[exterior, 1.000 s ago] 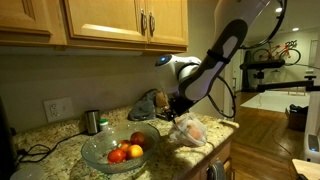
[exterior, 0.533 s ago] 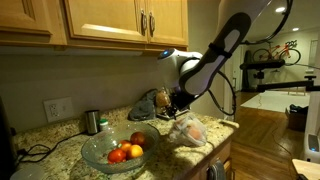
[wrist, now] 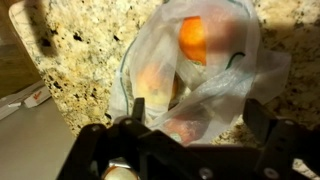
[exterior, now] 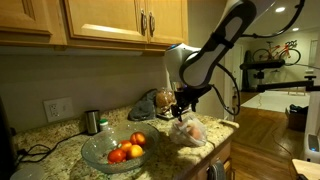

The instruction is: Take one peach from the plastic and put it in the glass bowl

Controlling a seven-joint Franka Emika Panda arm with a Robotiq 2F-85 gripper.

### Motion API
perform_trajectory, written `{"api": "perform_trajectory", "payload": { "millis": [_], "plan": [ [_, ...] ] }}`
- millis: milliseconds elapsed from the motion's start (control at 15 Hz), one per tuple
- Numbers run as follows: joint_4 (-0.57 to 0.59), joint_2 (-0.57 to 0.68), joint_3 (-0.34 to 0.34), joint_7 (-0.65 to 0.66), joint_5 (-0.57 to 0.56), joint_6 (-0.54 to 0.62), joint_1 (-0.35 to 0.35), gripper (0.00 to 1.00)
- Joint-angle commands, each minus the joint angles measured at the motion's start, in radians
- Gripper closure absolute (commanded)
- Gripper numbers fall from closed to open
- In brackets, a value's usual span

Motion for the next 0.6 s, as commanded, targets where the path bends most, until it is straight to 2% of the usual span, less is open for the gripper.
{"api": "perform_trajectory", "payload": {
  "millis": [0,533],
  "plan": [
    [-0.062,-0.078,0.004,-0.062,0.043,-0.043,-0.013,0.0],
    [-0.087,-0.11,-0.01,-0.035,0.015,-0.102,-0.029,0.0]
  ]
}}
